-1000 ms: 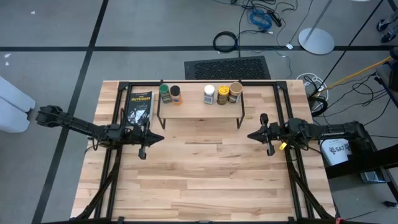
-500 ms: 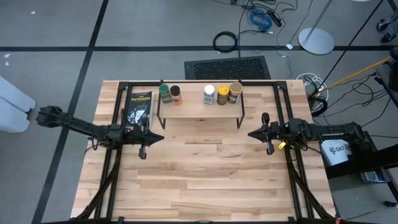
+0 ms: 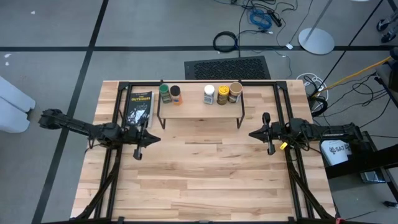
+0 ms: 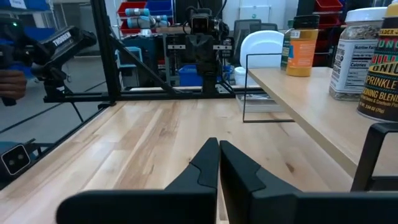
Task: Shelf spices
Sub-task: Return to Home Position
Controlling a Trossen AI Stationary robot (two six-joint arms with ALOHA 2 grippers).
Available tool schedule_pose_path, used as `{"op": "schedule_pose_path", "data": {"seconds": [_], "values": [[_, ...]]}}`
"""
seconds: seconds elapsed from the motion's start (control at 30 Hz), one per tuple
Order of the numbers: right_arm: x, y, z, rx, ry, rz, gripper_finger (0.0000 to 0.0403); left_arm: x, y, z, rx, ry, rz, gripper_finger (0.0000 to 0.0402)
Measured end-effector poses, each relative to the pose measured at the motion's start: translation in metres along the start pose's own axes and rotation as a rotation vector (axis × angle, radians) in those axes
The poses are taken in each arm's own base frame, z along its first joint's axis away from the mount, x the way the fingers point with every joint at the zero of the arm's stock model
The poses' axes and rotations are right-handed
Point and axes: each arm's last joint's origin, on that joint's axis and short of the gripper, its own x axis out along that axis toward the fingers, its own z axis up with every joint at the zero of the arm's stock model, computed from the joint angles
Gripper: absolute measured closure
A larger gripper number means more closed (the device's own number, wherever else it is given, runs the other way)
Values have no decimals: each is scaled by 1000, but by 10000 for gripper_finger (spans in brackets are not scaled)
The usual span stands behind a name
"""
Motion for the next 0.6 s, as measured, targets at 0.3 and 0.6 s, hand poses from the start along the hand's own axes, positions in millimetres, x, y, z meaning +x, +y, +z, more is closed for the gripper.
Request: {"op": "schedule_pose_path", "data": {"seconds": [0.3,0.6], "values": [[0,0,0,29,1,0,403,-10,1,0,5,10,-15,395],[0,0,0,28,3,4,403,-22,3,-1,36,12,-4,395]]}}
